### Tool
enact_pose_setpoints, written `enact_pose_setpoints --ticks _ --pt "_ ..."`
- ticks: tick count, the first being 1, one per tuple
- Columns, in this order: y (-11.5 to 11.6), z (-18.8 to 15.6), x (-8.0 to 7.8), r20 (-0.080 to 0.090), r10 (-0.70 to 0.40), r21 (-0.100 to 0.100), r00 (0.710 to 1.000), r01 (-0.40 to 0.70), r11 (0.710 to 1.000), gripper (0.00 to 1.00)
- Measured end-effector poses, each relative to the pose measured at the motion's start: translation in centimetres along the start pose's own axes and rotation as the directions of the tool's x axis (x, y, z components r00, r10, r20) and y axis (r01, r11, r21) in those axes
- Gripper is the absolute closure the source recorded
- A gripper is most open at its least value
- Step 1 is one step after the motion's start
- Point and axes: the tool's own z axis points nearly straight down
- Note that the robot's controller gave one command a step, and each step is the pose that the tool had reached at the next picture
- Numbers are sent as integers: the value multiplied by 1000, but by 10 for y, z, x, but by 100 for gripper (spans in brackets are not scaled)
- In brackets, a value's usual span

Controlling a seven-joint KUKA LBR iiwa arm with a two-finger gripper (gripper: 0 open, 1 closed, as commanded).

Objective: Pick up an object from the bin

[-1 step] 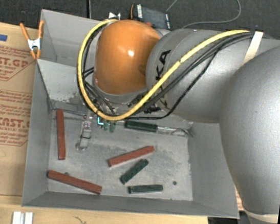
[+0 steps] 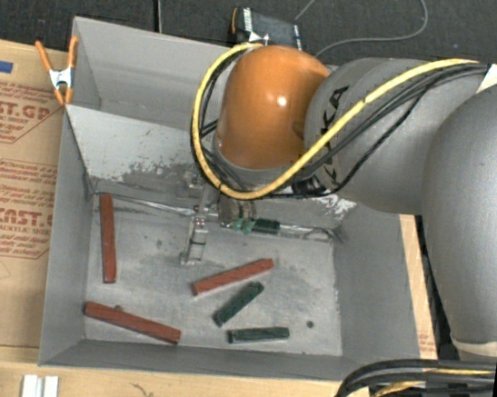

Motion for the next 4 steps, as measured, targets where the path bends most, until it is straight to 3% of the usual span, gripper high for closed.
enact_pose_setpoints --ticks 1,2,3,4 --pt "-110 112 45 -5 -125 -4 992 125 992 0" --pt "-106 108 42 4 -130 -4 991 130 991 100" --pt "-158 108 67 1 -52 -3 999 52 999 100" --pt "-129 -25 55 9 -352 0 936 352 936 100"
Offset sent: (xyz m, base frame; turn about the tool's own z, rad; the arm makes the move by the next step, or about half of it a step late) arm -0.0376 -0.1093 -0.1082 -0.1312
